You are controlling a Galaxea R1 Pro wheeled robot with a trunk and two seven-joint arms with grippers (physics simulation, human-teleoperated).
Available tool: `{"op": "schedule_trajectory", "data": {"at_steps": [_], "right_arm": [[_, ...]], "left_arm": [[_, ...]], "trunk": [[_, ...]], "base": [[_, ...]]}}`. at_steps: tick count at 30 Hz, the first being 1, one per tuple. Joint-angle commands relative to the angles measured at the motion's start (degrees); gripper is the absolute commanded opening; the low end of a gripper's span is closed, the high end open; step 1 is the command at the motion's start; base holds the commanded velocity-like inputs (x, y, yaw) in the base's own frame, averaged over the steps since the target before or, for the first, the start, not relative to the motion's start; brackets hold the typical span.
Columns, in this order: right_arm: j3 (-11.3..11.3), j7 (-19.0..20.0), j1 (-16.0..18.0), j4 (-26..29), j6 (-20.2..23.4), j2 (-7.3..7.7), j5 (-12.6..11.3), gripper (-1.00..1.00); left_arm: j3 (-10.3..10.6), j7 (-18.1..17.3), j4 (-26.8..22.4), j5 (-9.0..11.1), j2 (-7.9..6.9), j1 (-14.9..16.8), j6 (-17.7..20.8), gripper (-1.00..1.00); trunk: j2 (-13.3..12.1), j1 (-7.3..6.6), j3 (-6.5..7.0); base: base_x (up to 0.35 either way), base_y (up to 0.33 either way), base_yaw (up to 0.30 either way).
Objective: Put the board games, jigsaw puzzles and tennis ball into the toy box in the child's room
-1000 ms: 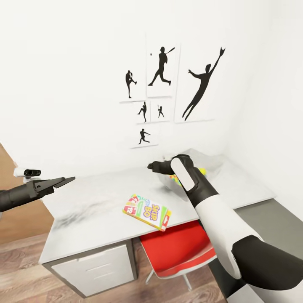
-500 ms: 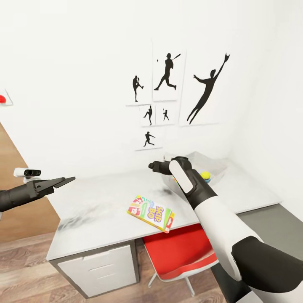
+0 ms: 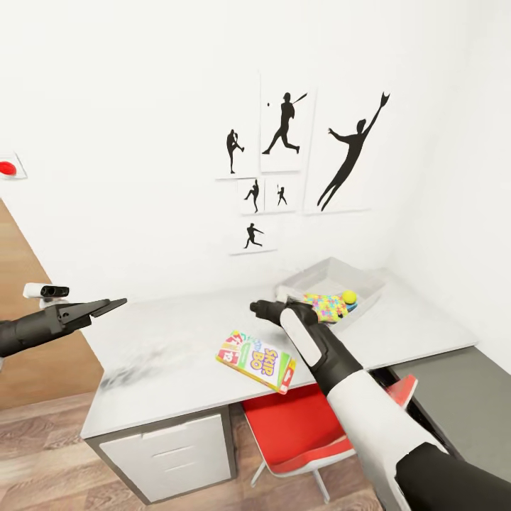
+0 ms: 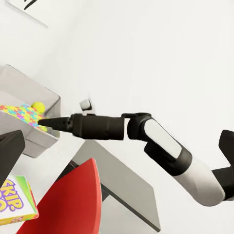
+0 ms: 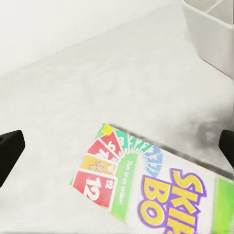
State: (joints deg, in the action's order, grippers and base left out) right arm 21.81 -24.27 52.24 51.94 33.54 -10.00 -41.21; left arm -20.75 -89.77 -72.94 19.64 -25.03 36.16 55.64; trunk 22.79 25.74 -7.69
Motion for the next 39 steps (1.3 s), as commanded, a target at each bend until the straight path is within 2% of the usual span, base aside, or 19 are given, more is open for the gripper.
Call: {"op": "schedule_trajectory", "data": {"at_steps": [1,4,6,7,13,21,28,39], "right_arm": [[0.6,-1.03,-0.64,0.67,-0.55,0.0,-0.55,1.0],[3.09,-3.68,-4.11,4.47,-3.98,0.0,-0.65,1.0],[3.86,-4.78,-5.44,6.57,-4.87,0.0,-0.84,1.0],[4.8,-6.49,-8.26,11.07,-5.73,0.0,-1.28,1.0],[5.27,-7.2,-10.99,13.93,-6.39,0.0,-1.42,1.0],[5.18,-7.59,-12.07,15.51,-5.63,0.0,-1.13,1.0],[4.88,-11.04,-12.15,15.88,-2.1,0.0,-1.24,1.0],[4.85,-12.22,-12.24,18.21,-1.74,0.0,-1.25,1.0]], "left_arm": [[0.01,-0.23,0.0,-0.04,-0.02,0.05,0.61,1.0],[0.03,-0.23,0.0,-0.04,-0.02,0.05,0.61,1.0],[0.02,-0.23,0.0,-0.04,-0.02,0.05,0.61,1.0],[0.06,-0.23,0.0,-0.04,0.02,0.05,0.61,1.0],[0.09,-0.23,0.0,-0.11,0.06,0.05,0.61,1.0],[0.09,-0.23,0.32,-0.11,0.07,0.05,0.62,1.0],[0.03,-0.23,1.96,-0.13,-0.03,0.05,0.63,1.0],[-0.09,-0.23,2.93,-0.15,-0.31,-0.92,0.61,1.0]], "trunk": [[0.13,0.04,-0.12],[0.13,0.04,-0.12],[0.13,0.04,-0.12],[0.13,0.04,-0.12],[0.13,0.04,-0.12],[0.13,0.04,-0.12],[0.13,0.04,-0.12],[0.13,0.04,-0.12]], "base": [[0.0,0.0,0.001],[0.0,0.0,0.0],[0.0,0.0,0.0],[0.0,0.0,0.0],[0.0,0.0,0.0],[0.0,0.0,0.0],[0.0,0.076,0.0],[0.0,0.07,0.03]]}}
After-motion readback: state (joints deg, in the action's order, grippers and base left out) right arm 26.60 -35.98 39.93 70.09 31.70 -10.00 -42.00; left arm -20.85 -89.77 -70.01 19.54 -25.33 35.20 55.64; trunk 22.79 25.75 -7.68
